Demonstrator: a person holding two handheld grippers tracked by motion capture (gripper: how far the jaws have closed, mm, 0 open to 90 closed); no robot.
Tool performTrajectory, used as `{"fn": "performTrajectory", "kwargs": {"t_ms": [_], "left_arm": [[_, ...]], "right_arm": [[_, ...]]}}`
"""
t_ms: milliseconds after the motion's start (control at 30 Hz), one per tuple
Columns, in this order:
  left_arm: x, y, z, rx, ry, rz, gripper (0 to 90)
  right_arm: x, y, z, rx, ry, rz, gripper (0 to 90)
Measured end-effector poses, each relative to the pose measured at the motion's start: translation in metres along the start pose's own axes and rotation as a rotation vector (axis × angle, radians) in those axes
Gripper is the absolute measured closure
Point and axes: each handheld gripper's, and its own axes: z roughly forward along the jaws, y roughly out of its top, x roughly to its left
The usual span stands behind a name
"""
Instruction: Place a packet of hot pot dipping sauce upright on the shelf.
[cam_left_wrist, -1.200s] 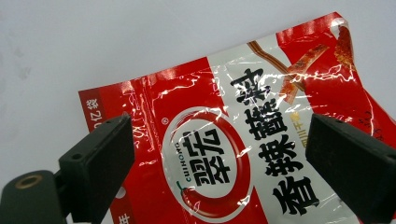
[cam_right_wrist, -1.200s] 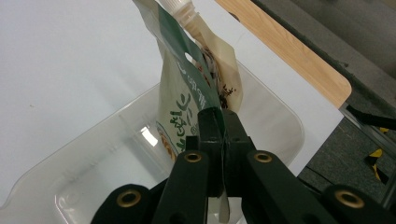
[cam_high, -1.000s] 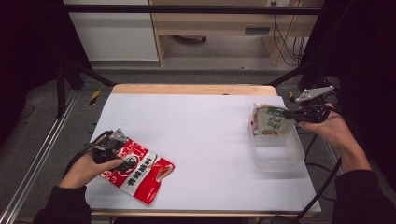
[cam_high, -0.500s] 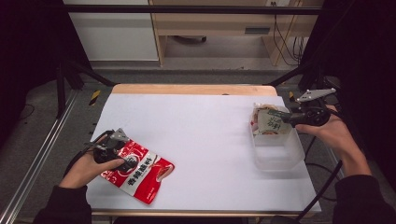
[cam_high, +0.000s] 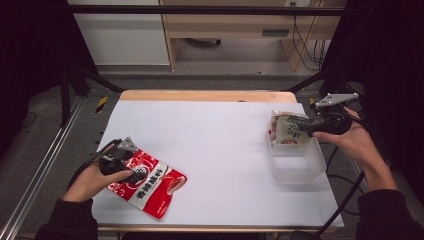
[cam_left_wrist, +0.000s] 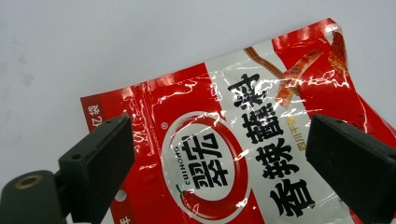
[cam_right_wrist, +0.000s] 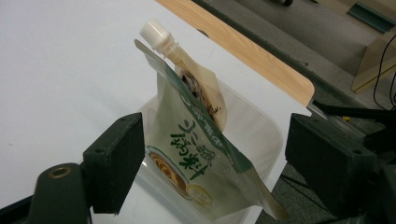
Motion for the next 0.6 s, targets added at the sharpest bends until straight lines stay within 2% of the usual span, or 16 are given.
{"fn": "performTrajectory", "kwargs": {"t_ms": [300,433,567,600], "left_arm": [[0.0,-0.001,-0.001,-0.002,0.005,0.0,8.0],[0.002,-0.002,-0.001,-0.004,0.007,-0.004,8.0],[0.002,-0.003,-0.003,-0.009,0.011,-0.003,7.8],[0.003,-0.004,-0.003,-0.009,0.012,-0.005,7.7]], "right_arm": [[0.007,0.008,-0.002,-0.021,-0.002,-0.015,16.1],[0.01,0.012,-0.005,-0.037,-0.003,-0.026,15.1],[0.014,0.018,-0.009,-0.044,-0.006,-0.015,12.7],[0.017,0.02,-0.011,-0.053,-0.008,-0.026,12.5]]}}
